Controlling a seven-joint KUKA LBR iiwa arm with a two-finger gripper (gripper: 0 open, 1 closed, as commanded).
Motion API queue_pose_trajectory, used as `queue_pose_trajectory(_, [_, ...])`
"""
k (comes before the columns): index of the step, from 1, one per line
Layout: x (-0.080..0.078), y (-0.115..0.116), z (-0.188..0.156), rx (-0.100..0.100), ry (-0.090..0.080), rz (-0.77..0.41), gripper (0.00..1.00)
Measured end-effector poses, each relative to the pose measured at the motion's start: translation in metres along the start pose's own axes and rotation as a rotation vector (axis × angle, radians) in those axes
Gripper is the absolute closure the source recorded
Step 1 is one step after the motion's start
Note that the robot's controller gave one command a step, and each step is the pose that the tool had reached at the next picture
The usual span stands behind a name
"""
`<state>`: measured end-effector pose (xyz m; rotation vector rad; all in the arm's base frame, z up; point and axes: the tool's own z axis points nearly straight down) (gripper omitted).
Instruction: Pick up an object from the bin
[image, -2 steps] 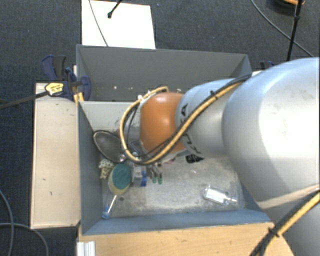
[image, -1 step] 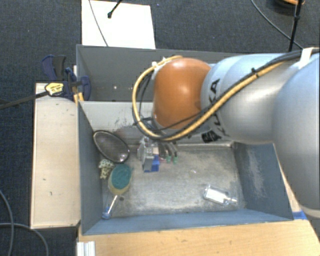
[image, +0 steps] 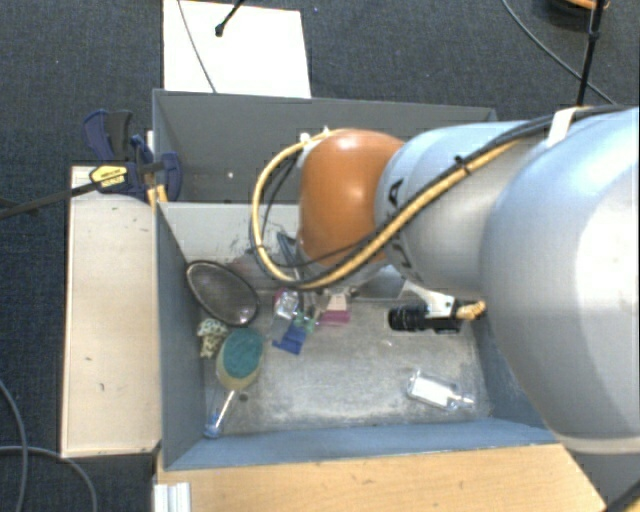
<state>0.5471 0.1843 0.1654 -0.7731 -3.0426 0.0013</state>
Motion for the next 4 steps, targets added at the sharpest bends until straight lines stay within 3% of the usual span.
queue_pose_trajectory(1, [0.024, 0.001, -0.096, -0.009, -0.008, -0.014, 1.0])
queue_pose_trajectory(2, [-0.029, -0.055, -0.012, 0.004, 0.0, 0.034, 1.0])
queue_pose_trajectory(3, [-0.049, -0.063, -0.081, -0.007, -0.01, 0.05, 1.0])
queue_pose_trajectory(4, [-0.039, -0.052, -0.053, -0.001, -0.001, 0.023, 1.0])
